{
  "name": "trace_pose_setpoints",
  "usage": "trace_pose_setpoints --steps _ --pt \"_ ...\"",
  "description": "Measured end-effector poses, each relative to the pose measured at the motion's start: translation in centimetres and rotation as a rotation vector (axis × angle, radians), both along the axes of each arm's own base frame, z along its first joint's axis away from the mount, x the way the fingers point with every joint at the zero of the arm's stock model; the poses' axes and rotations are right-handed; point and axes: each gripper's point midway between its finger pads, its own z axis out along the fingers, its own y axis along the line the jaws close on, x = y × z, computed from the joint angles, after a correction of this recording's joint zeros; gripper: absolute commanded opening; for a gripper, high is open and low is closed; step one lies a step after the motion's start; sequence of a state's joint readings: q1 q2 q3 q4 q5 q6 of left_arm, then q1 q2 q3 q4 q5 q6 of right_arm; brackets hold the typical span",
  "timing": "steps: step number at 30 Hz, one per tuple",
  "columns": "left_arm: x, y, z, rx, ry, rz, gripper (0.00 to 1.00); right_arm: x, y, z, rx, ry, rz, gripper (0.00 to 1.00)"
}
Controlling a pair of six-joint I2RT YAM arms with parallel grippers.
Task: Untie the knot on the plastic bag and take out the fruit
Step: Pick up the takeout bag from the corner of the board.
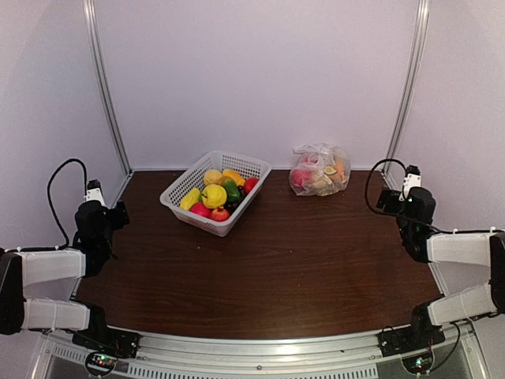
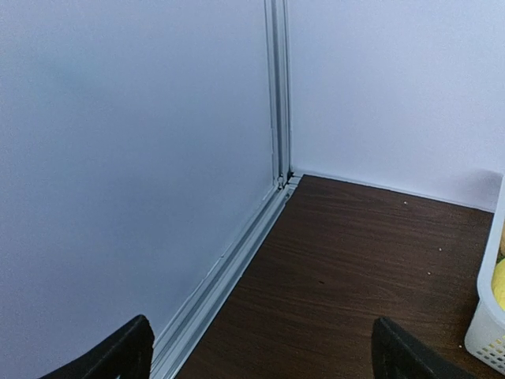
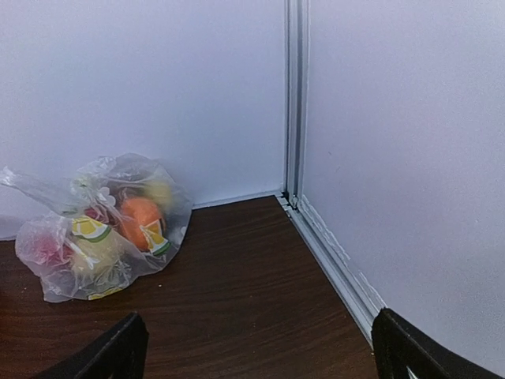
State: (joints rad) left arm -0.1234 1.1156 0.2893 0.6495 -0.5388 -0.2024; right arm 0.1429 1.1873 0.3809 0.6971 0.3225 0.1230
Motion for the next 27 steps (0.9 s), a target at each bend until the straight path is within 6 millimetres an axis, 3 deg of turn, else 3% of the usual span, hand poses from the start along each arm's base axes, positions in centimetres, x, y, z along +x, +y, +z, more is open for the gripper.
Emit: trace_pose_setpoints --steps 7,11,16,21,27 --pt "0.0 0.0 0.0 0.000 0.000 -0.002 0.98 5.2 7.1 0.6 -0.098 0.062 0.194 1.00" --pt "0.0 0.0 0.0 0.001 0.000 -0.003 0.98 8.9 9.2 1.3 -0.108 0.074 0.255 1.00" --pt "0.1 -0.1 0.1 0.001 -0.003 -0.006 0.98 14.9 12.3 2.6 -0.086 0.087 0.334 1.00" --pt "0.1 -0.3 0.1 0.003 -0.001 -0.020 0.98 19.6 14.6 2.3 -0.069 0.132 0.390 1.00" --pt "0.2 -0.4 0.0 0.005 0.002 -0.028 0.98 23.8 16.5 1.7 -0.048 0.172 0.428 1.00"
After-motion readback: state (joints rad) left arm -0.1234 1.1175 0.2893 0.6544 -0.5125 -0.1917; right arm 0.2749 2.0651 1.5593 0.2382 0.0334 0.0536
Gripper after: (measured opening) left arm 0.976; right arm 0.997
